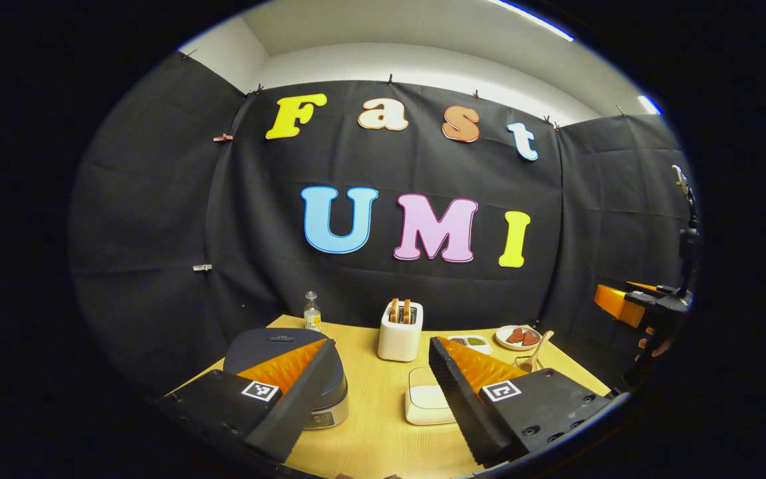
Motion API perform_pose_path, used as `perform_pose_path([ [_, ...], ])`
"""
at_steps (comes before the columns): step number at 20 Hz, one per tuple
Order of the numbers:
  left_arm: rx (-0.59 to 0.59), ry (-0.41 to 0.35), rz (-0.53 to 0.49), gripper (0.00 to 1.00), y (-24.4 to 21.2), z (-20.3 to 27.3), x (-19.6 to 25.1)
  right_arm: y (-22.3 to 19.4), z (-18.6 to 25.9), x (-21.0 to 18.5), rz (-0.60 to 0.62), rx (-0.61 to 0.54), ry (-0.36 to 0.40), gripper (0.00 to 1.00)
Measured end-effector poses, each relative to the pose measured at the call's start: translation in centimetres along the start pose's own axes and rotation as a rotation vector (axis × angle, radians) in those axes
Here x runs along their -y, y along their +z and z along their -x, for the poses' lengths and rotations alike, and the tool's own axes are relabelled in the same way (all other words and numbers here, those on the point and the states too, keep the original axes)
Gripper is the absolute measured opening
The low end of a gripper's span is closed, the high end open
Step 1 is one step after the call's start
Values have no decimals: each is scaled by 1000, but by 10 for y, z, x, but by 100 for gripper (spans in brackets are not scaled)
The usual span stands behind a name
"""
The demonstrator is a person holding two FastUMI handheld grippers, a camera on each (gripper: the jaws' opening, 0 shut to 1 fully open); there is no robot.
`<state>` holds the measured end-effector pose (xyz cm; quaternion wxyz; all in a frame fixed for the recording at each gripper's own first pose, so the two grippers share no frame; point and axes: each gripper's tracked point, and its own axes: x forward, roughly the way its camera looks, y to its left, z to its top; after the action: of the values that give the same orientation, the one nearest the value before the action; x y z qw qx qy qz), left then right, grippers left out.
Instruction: Close the left gripper, press the button to open the rice cooker; take a wooden spoon from the chopstick holder with the right hand, scoop a spoonful of rice and pour it into the rice cooker, then put the wooden spoon back into the chopstick holder.
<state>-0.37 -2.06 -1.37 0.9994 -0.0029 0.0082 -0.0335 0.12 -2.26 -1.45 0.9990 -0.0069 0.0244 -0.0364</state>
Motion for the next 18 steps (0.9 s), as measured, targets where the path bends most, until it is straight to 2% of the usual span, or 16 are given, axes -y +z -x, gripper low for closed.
perform_pose_path([
  [3,7,30,54,95,-2,10,-15,2,16,-12,-9,-3,17,98],
  [4,12,45,60,92,-3,14,-23,2,21,-14,-9,-9,18,98],
  [6,28,55,46,95,-2,26,-38,2,34,-19,-6,-20,13,98],
  [9,54,7,53,95,3,40,-54,5,51,-20,9,-16,-6,98],
  [13,-9,19,59,93,-11,40,-87,6,62,-17,12,-9,-21,98],
  [14,-18,14,62,91,-11,37,-89,4,61,-14,15,-8,-26,98],
  [16,-46,16,53,77,-14,28,-96,-3,55,-13,20,-13,-29,98],
  [18,-84,21,40,75,-20,18,-101,-13,45,-15,15,-38,-19,98],
])
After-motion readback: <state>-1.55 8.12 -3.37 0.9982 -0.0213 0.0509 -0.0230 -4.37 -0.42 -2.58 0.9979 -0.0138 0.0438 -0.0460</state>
